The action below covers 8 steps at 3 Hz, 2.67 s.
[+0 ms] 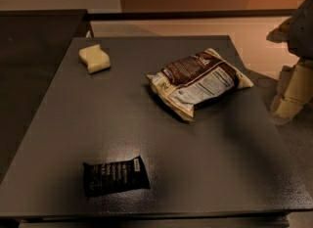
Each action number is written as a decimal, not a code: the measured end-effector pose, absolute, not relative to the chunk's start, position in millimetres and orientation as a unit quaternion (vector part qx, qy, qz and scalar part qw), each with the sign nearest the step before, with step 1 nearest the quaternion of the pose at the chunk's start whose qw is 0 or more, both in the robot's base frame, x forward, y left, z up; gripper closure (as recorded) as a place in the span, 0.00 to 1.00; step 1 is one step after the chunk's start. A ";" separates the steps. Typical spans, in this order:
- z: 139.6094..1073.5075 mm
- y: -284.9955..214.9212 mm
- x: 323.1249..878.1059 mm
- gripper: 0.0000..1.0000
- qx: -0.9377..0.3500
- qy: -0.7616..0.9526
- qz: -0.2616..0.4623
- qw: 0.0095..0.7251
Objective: Move rxbar chocolate near sponge
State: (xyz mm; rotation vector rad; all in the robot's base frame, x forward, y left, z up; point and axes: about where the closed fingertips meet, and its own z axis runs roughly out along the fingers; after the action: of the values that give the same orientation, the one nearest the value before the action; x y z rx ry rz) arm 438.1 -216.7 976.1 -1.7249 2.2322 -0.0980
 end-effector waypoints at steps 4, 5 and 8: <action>956.7 -140.5 416.7 0.00 -0.657 0.731 0.025 0.185; 937.3 -101.6 403.2 0.00 -0.670 0.714 0.055 0.196; 861.5 8.5 369.3 0.00 -0.716 0.658 0.114 0.206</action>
Offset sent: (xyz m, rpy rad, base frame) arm -0.0007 0.0107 0.0010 0.0322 -0.0016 0.0685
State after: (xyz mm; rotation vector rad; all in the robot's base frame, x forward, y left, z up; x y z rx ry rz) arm 369.3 8.5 861.5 -1.9943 1.8327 0.3178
